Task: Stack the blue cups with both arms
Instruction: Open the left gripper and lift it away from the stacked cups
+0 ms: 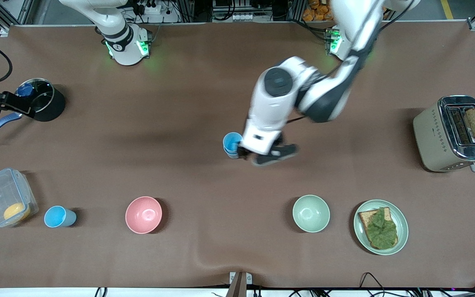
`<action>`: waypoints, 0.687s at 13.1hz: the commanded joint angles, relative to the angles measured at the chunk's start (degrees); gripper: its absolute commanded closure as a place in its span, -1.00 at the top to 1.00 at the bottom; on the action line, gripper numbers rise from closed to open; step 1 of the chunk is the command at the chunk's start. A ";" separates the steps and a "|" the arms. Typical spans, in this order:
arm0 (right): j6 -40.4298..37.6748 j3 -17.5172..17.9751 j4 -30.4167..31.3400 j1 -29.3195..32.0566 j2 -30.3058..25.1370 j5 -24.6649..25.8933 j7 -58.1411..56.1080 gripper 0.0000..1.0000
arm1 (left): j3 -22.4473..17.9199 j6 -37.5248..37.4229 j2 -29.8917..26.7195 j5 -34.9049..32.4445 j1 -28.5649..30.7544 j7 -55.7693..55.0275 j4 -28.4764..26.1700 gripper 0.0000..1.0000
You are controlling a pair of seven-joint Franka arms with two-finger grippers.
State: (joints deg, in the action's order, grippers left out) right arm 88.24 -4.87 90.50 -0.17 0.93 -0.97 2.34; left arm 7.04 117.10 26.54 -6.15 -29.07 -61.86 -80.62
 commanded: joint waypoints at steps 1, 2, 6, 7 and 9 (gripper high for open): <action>-1.22 0.47 -2.17 0.35 1.27 0.79 0.39 1.00 | 0.78 -6.24 -9.20 -3.16 8.20 3.30 -2.44 1.00; -1.66 0.47 -2.69 0.26 1.36 0.79 0.39 1.00 | 0.95 -9.05 -11.14 -2.82 11.28 9.42 -2.27 1.00; -4.56 0.47 -6.21 0.17 3.73 0.79 0.39 1.00 | 0.96 -18.82 -17.04 2.20 21.32 32.10 -2.00 1.00; -4.56 0.39 -6.21 -0.18 3.73 0.79 0.39 1.00 | 0.26 -19.79 -18.97 2.81 22.03 37.03 -2.26 1.00; -4.56 0.30 -6.21 -0.79 3.73 0.88 0.47 1.00 | -4.39 -24.71 -22.40 5.78 22.12 44.69 -3.48 1.00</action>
State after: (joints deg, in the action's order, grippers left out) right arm 84.93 -4.64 86.25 -0.33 3.73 -0.97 2.34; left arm 5.13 95.13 8.50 -3.29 -7.22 -22.88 -81.11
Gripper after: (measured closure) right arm 0.000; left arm 0.000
